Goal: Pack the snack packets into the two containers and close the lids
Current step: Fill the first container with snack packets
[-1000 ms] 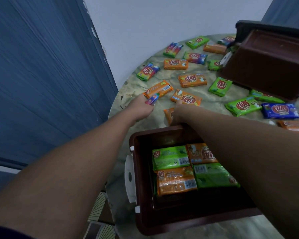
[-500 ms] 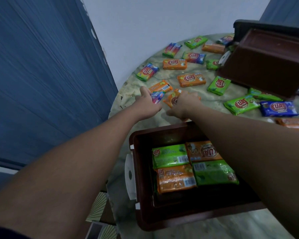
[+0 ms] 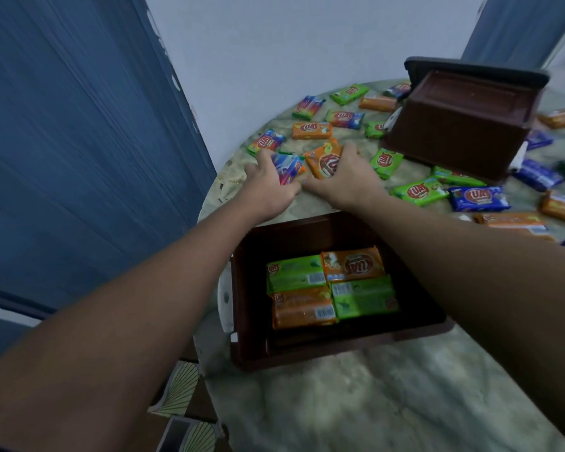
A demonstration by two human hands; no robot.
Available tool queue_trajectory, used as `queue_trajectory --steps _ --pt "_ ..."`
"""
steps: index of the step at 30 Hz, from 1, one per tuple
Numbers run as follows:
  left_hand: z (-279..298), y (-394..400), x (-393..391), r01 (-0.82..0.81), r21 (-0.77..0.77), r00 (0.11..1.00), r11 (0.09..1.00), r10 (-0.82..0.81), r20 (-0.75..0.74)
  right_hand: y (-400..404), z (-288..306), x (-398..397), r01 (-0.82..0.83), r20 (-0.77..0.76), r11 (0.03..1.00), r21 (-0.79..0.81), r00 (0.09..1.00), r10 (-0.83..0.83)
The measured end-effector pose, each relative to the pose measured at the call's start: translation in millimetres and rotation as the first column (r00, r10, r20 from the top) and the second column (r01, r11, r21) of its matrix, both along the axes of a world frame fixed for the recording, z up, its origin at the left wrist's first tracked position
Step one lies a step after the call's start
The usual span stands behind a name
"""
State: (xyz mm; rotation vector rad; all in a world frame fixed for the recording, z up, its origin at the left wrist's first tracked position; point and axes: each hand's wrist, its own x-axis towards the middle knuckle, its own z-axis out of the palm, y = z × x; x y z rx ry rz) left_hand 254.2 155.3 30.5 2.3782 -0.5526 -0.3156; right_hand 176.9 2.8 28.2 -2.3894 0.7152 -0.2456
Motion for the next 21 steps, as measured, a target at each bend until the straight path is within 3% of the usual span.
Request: queue_trajectory --steps 12,17,21 --pt "-8 13 -90 0.030 0.052 0.995 0.998 -0.034 0.089 -2 -7 -87 -0.093 0.047 0.994 -0.048 0.994 0.095" --pt "-17 29 -114 0.097 0.112 0.983 0.989 -0.113 0.142 0 -20 -111 -0.236 -0.039 0.947 -0.218 0.972 0.234" --pt "-36 41 -123 0.148 0.257 0.959 0.955 -0.202 0.201 1 -30 -123 -0.365 -0.123 0.878 -0.311 0.931 0.344"
